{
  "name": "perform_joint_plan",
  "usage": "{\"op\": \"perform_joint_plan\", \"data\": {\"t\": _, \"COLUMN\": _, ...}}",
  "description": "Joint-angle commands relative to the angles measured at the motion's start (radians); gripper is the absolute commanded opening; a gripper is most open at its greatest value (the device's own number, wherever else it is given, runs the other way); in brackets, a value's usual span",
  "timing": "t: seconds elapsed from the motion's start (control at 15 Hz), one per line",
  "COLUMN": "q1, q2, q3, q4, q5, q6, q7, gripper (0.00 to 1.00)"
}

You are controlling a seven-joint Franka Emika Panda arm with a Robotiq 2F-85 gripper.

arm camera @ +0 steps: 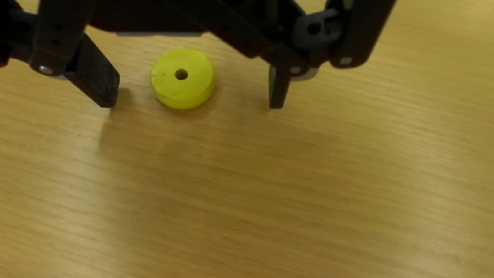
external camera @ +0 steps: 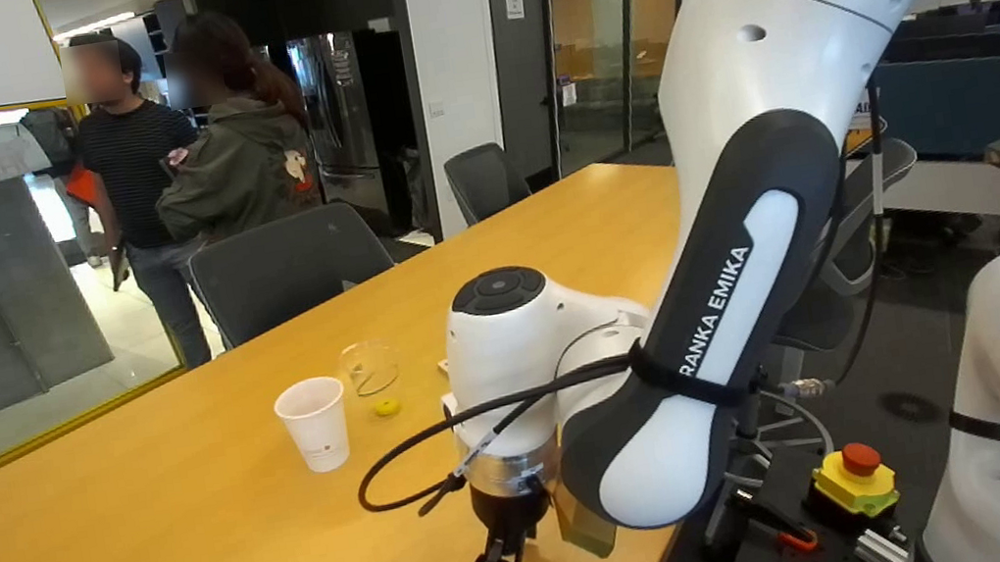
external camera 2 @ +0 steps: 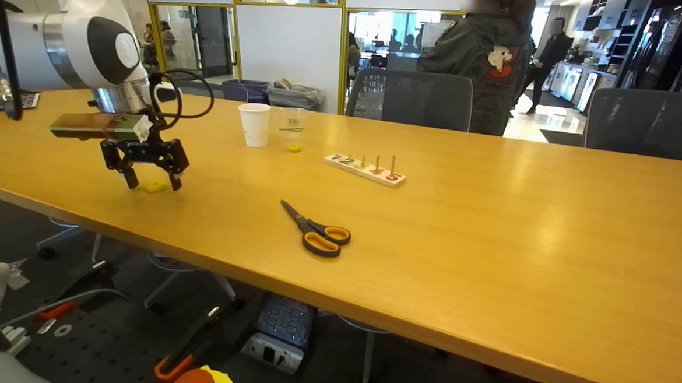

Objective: Put one yellow block in the clear cup then put the orange blocks in the white cup, then put the last yellow block in the clear cup

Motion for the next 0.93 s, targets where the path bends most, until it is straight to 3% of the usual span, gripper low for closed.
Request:
{"op": "perform_joint_plan", "data": {"t": 0.0, "q1": -0.006, "q2": 0.032, "q3": -0.005, "q4": 0.025, "q5": 0.014, "q6": 0.028, "q7": -0.009, "gripper": 1.00}}
{"op": "perform_joint_plan", "data": {"t": 0.47, "q1": -0.006, "q2": 0.052, "q3": -0.008, "q4": 0.048, "q5": 0.003, "q6": 0.024, "q7": 0.000, "gripper": 1.00}}
{"op": "perform_joint_plan", "data": {"t": 0.53, "q1": -0.006, "q2": 0.051, "q3": -0.009, "q4": 0.048, "q5": 0.003, "q6": 0.023, "q7": 0.003, "gripper": 0.75}}
{"op": "perform_joint_plan", "data": {"t": 0.6, "q1": -0.006, "q2": 0.050, "q3": -0.009, "q4": 0.050, "q5": 0.006, "q6": 0.020, "q7": 0.003, "gripper": 0.74}}
{"op": "perform_joint_plan", "data": {"t": 0.87, "q1": -0.005, "q2": 0.031, "q3": -0.007, "q4": 0.067, "q5": 0.010, "q6": -0.045, "q7": 0.005, "gripper": 0.43}}
